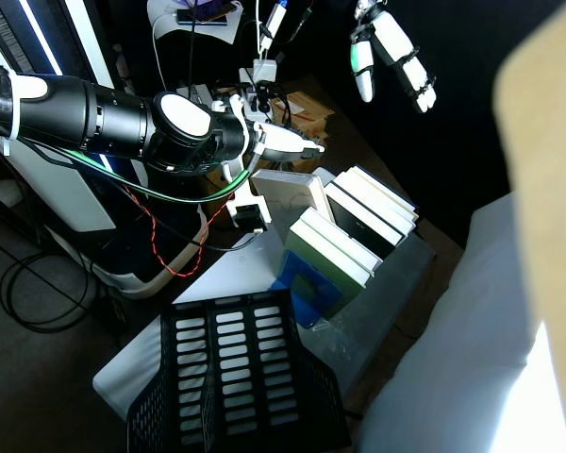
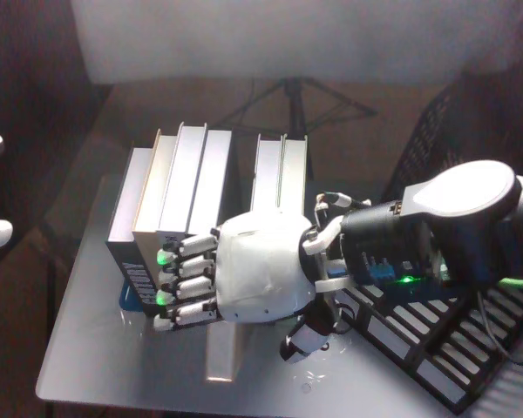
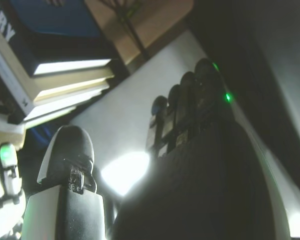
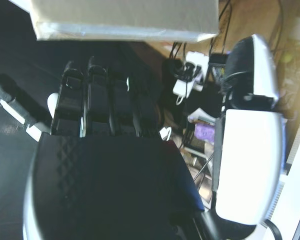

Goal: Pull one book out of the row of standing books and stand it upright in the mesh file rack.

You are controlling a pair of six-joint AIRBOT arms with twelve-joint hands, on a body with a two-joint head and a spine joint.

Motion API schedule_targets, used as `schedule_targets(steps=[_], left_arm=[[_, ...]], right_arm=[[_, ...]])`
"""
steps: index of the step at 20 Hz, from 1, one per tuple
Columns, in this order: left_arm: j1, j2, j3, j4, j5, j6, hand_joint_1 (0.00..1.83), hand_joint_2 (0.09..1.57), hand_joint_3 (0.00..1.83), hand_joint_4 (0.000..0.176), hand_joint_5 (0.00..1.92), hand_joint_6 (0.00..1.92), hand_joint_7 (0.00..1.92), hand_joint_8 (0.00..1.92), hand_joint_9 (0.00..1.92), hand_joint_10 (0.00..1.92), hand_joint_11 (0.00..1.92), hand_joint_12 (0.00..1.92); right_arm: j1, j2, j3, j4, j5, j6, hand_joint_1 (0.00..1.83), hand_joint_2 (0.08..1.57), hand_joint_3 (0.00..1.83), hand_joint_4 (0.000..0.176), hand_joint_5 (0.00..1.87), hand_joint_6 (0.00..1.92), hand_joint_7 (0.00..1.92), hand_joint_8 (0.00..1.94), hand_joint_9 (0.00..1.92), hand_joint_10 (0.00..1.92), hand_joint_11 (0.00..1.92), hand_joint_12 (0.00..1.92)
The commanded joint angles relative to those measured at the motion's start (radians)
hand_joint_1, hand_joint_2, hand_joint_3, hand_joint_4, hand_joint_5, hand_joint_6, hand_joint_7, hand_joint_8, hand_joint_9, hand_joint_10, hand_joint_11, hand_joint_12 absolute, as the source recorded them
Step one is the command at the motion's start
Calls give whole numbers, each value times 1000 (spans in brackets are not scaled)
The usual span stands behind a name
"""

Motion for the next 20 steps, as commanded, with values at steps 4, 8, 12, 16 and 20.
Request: schedule_targets(steps=[4,8,12,16,20], left_arm=[[-1,11,3,-23,-121,-5,469,1298,0,0,34,7,0,0,0,0,0,0],[9,12,2,-31,-132,-8,530,1249,0,2,43,7,0,0,0,0,0,0],[12,12,2,-34,-135,-9,507,1295,7,13,35,0,0,0,0,0,0,0],[14,12,2,-37,-138,-9,529,1288,0,16,42,5,0,0,0,0,0,0],[15,11,1,-37,-143,-11,472,1263,0,26,44,3,0,0,0,0,0,0]], right_arm=[[-1,-9,0,28,18,-20,881,1045,3,11,52,1,6,4,33,0,0,113],[-17,-25,15,28,-1,-37,870,1082,5,42,57,20,38,13,64,26,0,0],[-36,-45,36,28,-30,-50,930,1075,7,61,109,6,127,17,152,4,0,179],[-41,-58,47,4,-57,-53,898,1068,1,87,245,23,274,10,232,20,0,359],[-41,-69,58,0,-66,-53,974,1102,2,76,295,12,309,4,282,24,0,556]])
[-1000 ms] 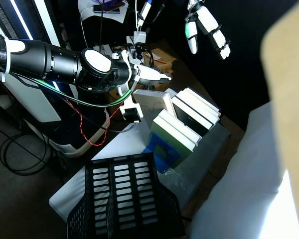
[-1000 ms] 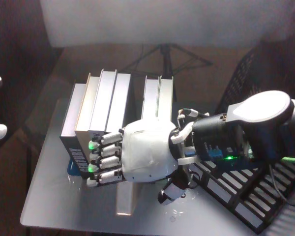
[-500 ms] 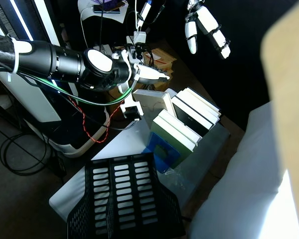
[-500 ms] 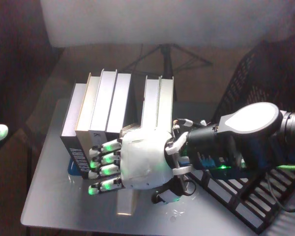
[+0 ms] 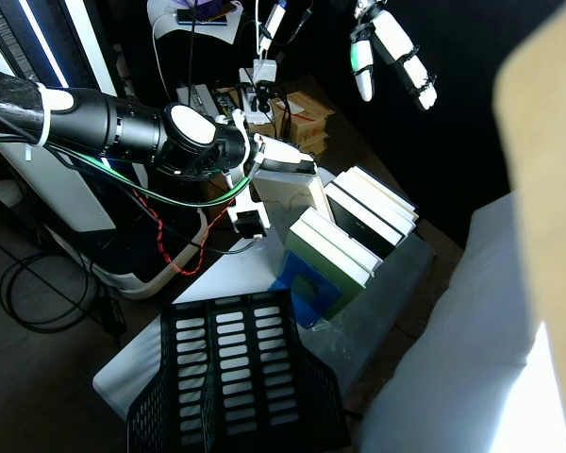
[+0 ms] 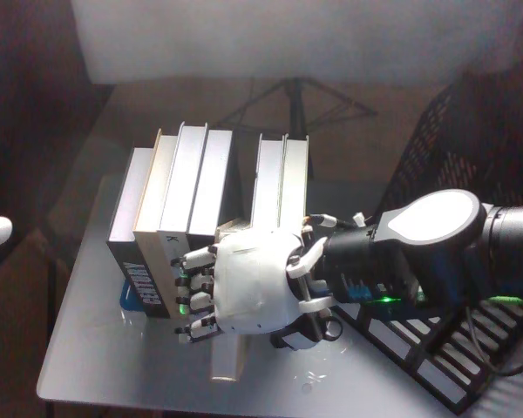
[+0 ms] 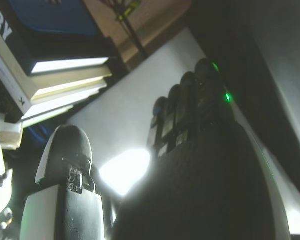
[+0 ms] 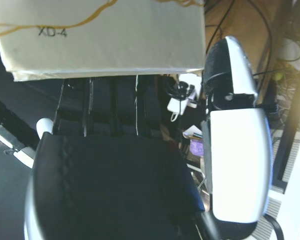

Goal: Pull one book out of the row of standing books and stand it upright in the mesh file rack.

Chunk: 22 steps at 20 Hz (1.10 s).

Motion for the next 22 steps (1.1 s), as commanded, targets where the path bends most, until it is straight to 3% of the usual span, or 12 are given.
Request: schedule_targets(steps=[1,3,4,5,7,9,11,13,14,18,20,22], left_arm=[[0,11,2,-22,-121,-4,471,1263,0,26,44,3,0,0,0,0,0,0],[0,10,2,-22,-122,-4,471,1263,0,26,44,3,0,0,0,0,0,0],[1,10,2,-22,-123,-4,426,1239,0,31,43,2,0,0,0,0,0,0],[1,10,2,-23,-123,-4,389,1239,0,28,42,1,0,0,0,0,0,0],[1,9,2,-26,-126,-4,426,1249,0,12,64,7,0,0,0,0,0,0],[2,9,1,-28,-128,-5,408,1243,0,12,65,5,0,0,0,0,0,0],[2,10,1,-29,-130,-5,461,1232,0,10,59,2,0,0,0,0,0,0],[2,10,0,-31,-133,-7,400,1233,0,17,48,2,0,0,0,0,0,0],[3,10,0,-31,-134,-7,425,1235,0,23,67,9,0,0,0,0,0,0],[3,10,2,-34,-136,-9,303,1245,2,23,5,2,0,0,0,0,0,0],[3,10,1,-35,-143,-11,476,1299,17,29,14,3,0,0,0,0,0,0],[4,11,0,-40,-149,-16,462,1324,24,29,5,1,0,0,0,0,0,0]], right_arm=[[1,5,-3,11,20,-6,975,1102,2,76,296,12,310,4,282,24,0,560],[1,5,-5,11,23,-6,975,1102,2,76,296,11,310,4,283,24,0,562],[2,5,-6,11,24,-8,895,1057,0,71,58,1,61,0,56,4,0,112],[6,5,-7,8,26,-8,871,1020,0,41,11,0,35,9,40,13,0,22],[16,5,-9,-1,26,-8,872,1024,0,57,0,0,15,3,1,0,0,0],[20,2,-9,-1,25,-8,984,1074,5,43,36,14,38,10,19,7,0,0],[19,0,-9,-1,25,-8,919,1089,9,44,4,1,20,1,2,0,0,0],[19,-5,-6,-1,18,-8,843,1074,1,56,0,0,4,0,0,0,0,0],[16,-9,-2,-1,13,-8,829,1071,0,46,0,0,0,0,0,0,0,0],[0,-25,15,-11,-5,-8,836,1063,0,61,0,0,0,0,0,0,0,0],[-4,-31,23,-14,-17,-8,868,986,0,38,0,0,0,0,0,0,0,0],[-9,-34,25,-15,-27,-8,866,993,0,41,0,0,0,0,0,0,0,0]])
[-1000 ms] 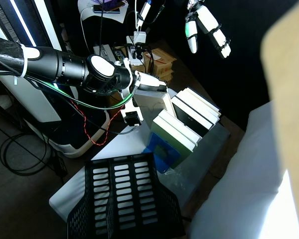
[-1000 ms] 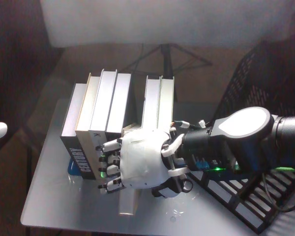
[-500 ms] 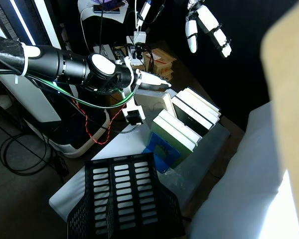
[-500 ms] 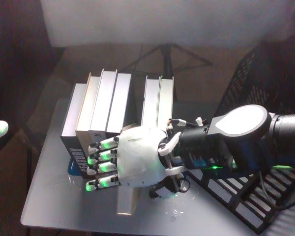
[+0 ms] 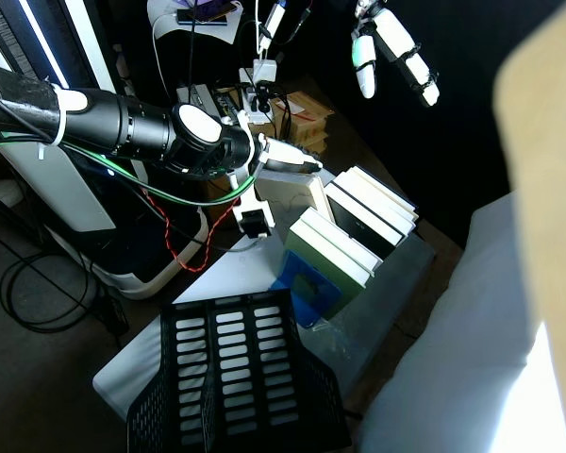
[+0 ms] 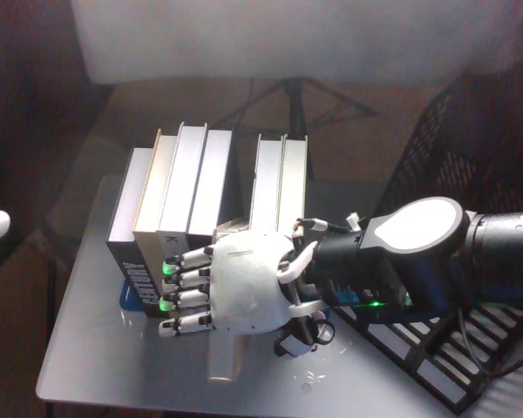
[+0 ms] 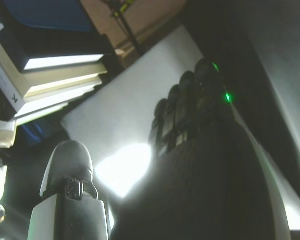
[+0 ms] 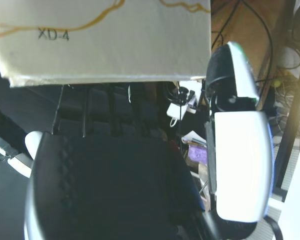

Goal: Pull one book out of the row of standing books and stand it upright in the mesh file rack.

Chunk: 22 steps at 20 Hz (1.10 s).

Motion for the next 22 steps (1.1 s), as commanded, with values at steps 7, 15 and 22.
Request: schedule_targets(steps=[7,15,22], left_arm=[[3,16,2,-27,-130,-7,573,1381,15,16,41,9,0,0,0,0,0,0],[3,22,2,-23,-132,-10,582,1377,1,20,78,5,8,0,0,0,0,2],[3,25,4,-17,-133,-15,561,1379,2,16,93,4,3,0,0,0,0,0]], right_arm=[[-37,-25,22,2,0,-2,866,989,0,51,0,0,0,0,0,0,0,0],[-58,-52,67,-170,-11,157,866,987,0,52,0,0,0,0,0,0,0,0],[-60,-59,85,-179,-15,169,866,985,0,51,0,0,0,0,0,0,0,0]])
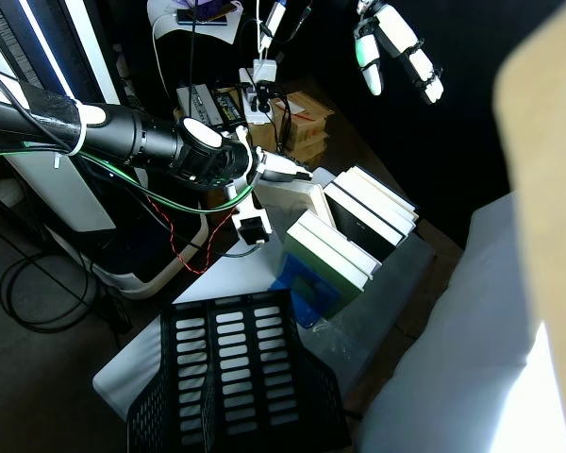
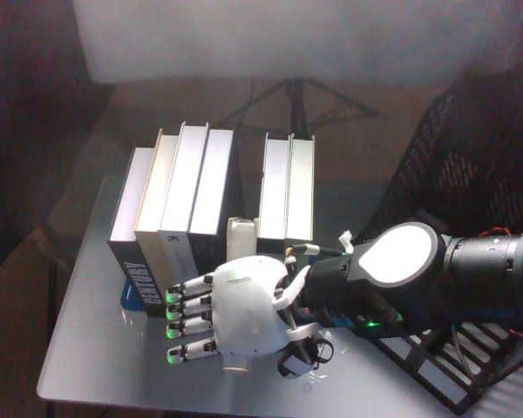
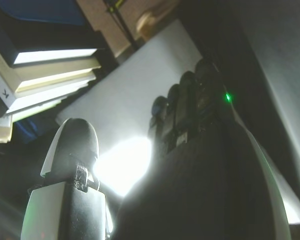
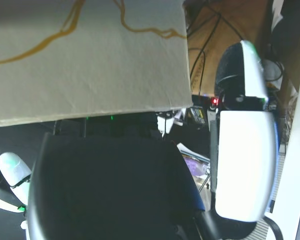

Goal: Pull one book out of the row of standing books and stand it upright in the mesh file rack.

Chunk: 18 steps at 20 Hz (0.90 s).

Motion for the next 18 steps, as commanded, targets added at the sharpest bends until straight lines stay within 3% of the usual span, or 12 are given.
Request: schedule_targets(steps=[1,3,5,6,8,9,11,12,14,15,17,18], left_arm=[[0,14,9,-12,-117,-6,567,1372,0,17,104,7,19,5,0,0,4,2],[-12,11,17,2,-108,-7,594,1358,0,25,103,5,18,4,0,0,0,0],[-31,11,26,17,-97,-8,611,1346,0,34,90,0,14,1,0,0,0,0],[-44,11,31,28,-88,-8,623,1348,0,27,97,3,4,0,0,0,0,0],[-72,10,39,53,-70,-7,590,1344,0,34,97,3,1,0,0,0,0,0],[-83,10,43,61,-64,-7,584,1346,0,34,96,2,0,0,0,0,0,0],[-118,1,57,86,-45,-7,608,1342,0,30,106,5,2,0,0,0,5,2],[-139,-4,65,103,-33,-6,582,1347,0,39,94,3,0,0,0,0,11,6],[-168,-4,71,125,-19,-4,596,1345,0,48,92,2,0,0,0,0,0,0],[-178,-5,73,132,-17,-3,597,1341,0,52,85,2,0,0,0,0,36,17],[-197,-13,79,136,-20,-3,589,1334,0,61,80,0,0,0,0,0,12,12],[-220,-22,86,150,-11,-3,549,1332,0,67,80,0,0,0,0,0,7,13]], right_arm=[[-13,9,7,11,-15,12,866,986,0,52,0,0,0,0,0,0,0,0],[-13,9,9,20,-11,12,867,983,0,36,0,0,0,0,0,0,0,0],[-12,20,5,30,4,12,866,985,0,52,0,0,0,0,0,0,0,0],[-11,27,4,36,7,12,867,983,0,36,0,0,0,0,0,0,0,0],[-11,29,3,52,15,12,866,984,0,51,0,0,0,0,0,0,0,0],[-11,29,1,53,15,12,867,982,0,35,0,0,0,0,0,0,0,0],[-11,29,0,56,23,12,866,983,0,50,0,0,0,0,0,0,0,0],[-11,34,0,60,24,12,867,981,0,35,0,0,0,0,0,0,0,0],[-7,48,-3,66,32,12,866,982,0,50,0,0,0,0,0,0,0,0],[-6,53,-4,66,33,12,867,981,0,35,0,0,0,0,0,0,0,0],[-5,63,-5,72,39,12,866,982,0,50,0,0,0,0,0,0,0,0],[-5,74,-9,82,40,12,867,981,0,35,0,0,0,0,0,0,0,0]])
